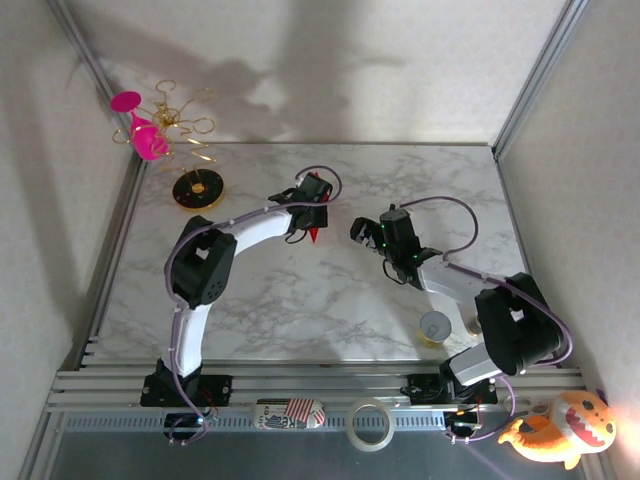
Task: Fold a paper plane with a square sheet of paper (pick it up from the middle)
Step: Move the paper plane to the top-center of the table.
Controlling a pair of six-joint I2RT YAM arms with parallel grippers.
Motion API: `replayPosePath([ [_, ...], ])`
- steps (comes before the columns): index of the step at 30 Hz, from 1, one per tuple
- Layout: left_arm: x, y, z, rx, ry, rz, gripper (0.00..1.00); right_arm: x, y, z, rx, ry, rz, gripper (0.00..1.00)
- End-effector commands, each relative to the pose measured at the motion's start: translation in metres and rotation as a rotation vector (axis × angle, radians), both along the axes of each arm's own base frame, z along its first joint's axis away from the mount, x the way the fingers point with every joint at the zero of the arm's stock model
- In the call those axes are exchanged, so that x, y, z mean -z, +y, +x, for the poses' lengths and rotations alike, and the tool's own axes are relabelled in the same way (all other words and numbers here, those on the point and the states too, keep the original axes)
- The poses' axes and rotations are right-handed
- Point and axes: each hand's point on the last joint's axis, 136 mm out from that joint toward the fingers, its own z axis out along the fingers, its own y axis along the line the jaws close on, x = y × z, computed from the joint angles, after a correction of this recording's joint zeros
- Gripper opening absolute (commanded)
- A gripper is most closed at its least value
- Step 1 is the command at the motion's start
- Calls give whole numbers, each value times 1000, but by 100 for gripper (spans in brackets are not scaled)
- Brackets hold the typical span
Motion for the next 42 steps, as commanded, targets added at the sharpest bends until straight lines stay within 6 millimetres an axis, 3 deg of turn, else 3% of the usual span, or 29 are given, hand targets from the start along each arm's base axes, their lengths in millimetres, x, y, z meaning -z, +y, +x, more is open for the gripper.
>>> replayPosePath([
  [1, 8, 5, 11, -36, 10, 51, 7, -14, -8, 4, -2, -68, -38, 99],
  [5, 19, 2, 20, -51, 25, 71, 8, -13, -10, 5, 0, -62, -51, 99],
  [12, 28, 3, 27, -67, 31, 97, 20, -4, -7, 5, -8, -35, -52, 99],
  [30, 48, 6, 28, -82, 63, 122, 38, -1, -5, 8, -12, -20, -52, 99],
  [42, 76, 17, 25, -139, 110, 139, 50, 3, -5, 8, -9, -5, -56, 99],
])
